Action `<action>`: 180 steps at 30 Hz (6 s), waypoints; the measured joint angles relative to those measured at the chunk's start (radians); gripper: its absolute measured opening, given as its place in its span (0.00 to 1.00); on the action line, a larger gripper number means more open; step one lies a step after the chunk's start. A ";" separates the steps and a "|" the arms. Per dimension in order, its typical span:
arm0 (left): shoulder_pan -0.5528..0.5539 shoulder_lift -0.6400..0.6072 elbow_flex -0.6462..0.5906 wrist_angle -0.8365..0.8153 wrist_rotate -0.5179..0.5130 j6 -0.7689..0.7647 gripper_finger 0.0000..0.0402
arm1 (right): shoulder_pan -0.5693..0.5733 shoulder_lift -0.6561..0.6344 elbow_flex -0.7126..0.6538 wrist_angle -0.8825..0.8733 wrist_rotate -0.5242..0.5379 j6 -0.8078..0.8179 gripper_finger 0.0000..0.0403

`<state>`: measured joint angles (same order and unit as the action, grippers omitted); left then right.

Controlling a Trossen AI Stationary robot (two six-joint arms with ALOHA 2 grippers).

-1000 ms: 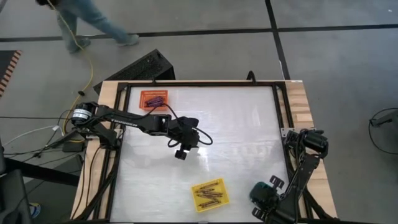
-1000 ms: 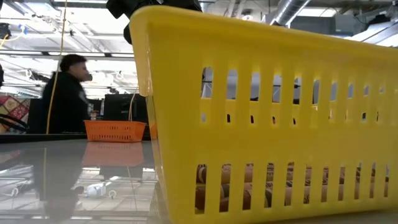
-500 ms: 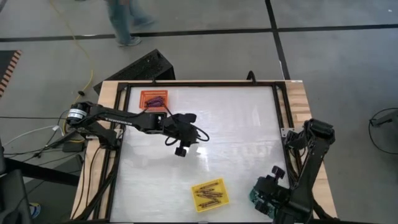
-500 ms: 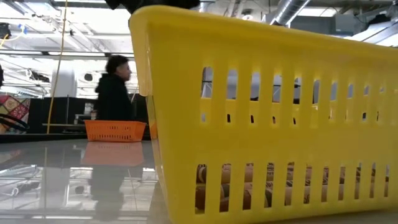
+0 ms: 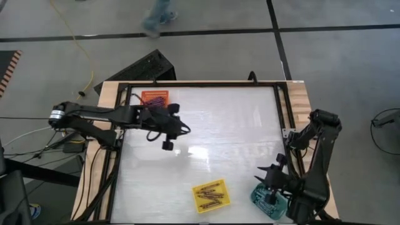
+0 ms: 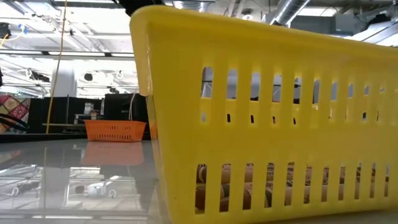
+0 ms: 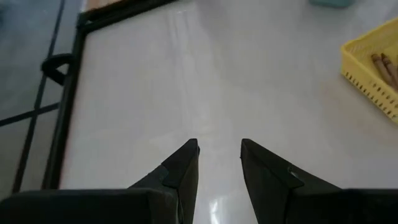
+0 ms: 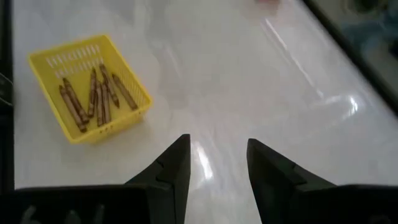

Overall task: Sort crayons
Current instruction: Return to Home Position

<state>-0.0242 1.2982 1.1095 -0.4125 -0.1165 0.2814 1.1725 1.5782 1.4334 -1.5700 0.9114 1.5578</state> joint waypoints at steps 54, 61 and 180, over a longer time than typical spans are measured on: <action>-0.290 -0.836 -0.907 0.615 -0.349 -0.417 0.27 | -0.130 -0.772 -0.857 0.057 0.658 0.071 0.37; -0.290 -0.836 -0.924 0.620 -0.337 -0.402 0.27 | -0.195 -0.809 -0.917 0.109 0.656 0.118 0.37; -0.288 -0.825 -1.086 0.470 -0.518 -0.443 0.27 | -0.534 -0.780 -1.147 0.694 0.185 0.091 0.33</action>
<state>-0.3126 0.4729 0.0235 0.0578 -0.6348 -0.1612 0.6388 0.7982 0.2859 -0.8757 1.0966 1.6488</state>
